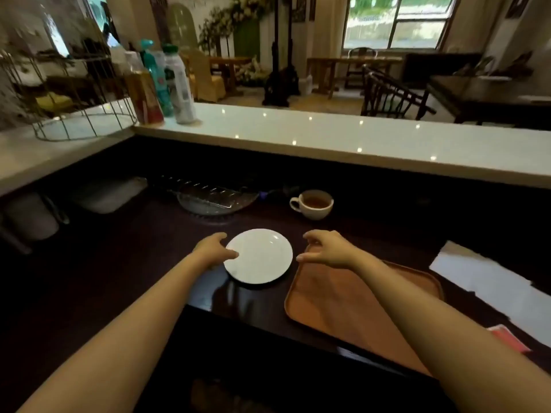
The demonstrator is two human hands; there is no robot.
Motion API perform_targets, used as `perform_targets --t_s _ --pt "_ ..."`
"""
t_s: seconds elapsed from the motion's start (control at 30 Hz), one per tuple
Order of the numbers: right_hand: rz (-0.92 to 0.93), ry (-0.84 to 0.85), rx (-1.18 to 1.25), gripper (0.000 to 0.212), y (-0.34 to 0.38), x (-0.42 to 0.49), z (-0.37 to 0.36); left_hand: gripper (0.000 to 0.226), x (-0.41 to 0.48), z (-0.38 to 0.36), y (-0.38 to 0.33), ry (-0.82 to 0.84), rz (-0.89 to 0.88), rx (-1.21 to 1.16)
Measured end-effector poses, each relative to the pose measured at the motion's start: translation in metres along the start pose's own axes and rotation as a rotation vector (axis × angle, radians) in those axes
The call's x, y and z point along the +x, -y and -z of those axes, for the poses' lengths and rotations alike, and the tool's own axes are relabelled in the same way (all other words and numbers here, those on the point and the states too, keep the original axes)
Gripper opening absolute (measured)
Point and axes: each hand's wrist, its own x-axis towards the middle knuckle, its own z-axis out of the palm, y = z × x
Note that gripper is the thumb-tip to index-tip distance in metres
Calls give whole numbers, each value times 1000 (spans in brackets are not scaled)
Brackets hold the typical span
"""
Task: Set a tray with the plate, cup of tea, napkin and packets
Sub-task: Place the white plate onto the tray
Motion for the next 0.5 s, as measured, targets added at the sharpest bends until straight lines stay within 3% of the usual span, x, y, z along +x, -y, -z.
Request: perform_targets --t_s 0.23,0.4,0.5 --pt "-25 19 -151 79 -13 70 -58 78 42 -34 28 -7 43 135" --pt "-34 23 -229 72 -13 101 -71 45 56 -47 25 -96 -49 152" --pt "-60 65 -153 64 -10 110 -71 48 59 -51 23 -112 -20 115"
